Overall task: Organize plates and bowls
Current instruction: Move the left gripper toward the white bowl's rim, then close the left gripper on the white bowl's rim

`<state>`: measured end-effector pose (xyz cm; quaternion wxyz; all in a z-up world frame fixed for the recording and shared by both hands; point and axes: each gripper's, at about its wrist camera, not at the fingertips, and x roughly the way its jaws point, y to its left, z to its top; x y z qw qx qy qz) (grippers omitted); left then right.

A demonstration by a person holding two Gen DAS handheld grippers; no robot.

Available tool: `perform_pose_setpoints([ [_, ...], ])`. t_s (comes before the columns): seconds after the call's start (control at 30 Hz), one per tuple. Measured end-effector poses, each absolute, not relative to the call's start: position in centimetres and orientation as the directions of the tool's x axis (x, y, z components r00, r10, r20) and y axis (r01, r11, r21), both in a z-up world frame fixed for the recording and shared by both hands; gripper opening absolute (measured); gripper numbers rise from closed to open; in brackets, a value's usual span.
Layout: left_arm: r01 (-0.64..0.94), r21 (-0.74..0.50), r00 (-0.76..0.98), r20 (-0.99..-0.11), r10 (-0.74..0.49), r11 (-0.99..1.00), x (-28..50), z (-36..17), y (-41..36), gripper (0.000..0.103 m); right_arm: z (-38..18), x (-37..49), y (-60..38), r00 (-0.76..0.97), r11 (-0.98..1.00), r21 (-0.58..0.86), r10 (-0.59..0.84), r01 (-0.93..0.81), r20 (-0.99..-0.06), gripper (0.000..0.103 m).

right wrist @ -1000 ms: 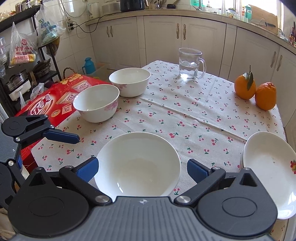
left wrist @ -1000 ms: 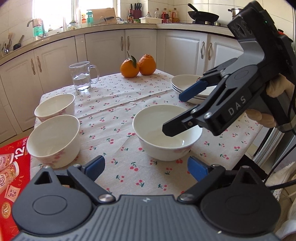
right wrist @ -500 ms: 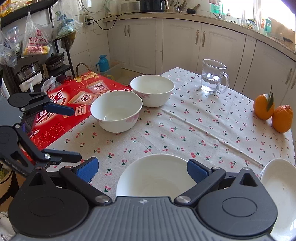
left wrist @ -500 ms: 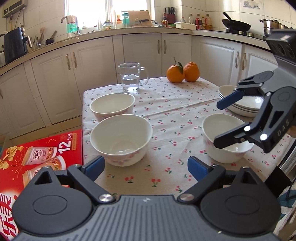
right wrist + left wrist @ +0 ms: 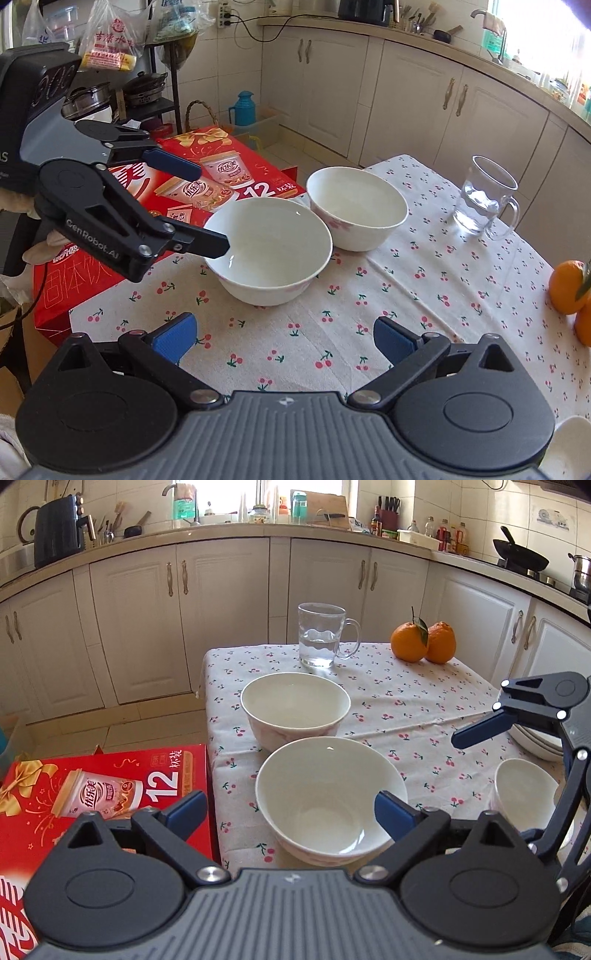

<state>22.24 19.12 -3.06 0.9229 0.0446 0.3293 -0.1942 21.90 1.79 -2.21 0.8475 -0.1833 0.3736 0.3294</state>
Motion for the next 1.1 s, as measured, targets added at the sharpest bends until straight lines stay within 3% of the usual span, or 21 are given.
perform_pose_setpoints([
  [0.2, 0.387, -0.047, 0.696, -0.641, -0.325, 0.921, 24.4, -3.6, 18.7, 0.094, -3.1, 23.8, 3.7, 0.458, 0.674, -0.050, 0.443, -0.737, -0.771, 0.101],
  [0.43, 0.404, -0.105, 0.646, -0.671, -0.364, 0.909, 26.1, -4.3, 18.6, 0.070, -4.1, 25.3, 4.8, 0.426, 0.641, -0.052, 0.445, -0.766, -0.788, 0.098],
  [0.63, 0.394, -0.121, 0.633, -0.683, -0.365, 0.911, 26.7, -4.5, 18.8, 0.066, -4.5, 26.0, 5.1, 0.407, 0.631, -0.037, 0.452, -0.775, -0.794, 0.089],
  [0.87, 0.404, -0.156, 0.608, -0.691, -0.392, 0.901, 27.0, -4.6, 19.1, 0.053, -4.6, 26.0, 5.2, 0.393, 0.616, -0.026, 0.469, -0.787, -0.791, 0.083],
  [1.1, 0.421, -0.170, 0.594, -0.691, -0.412, 0.891, 27.0, -4.6, 18.9, 0.049, -4.6, 26.0, 5.3, 0.397, 0.620, -0.025, 0.470, -0.784, -0.789, 0.083],
])
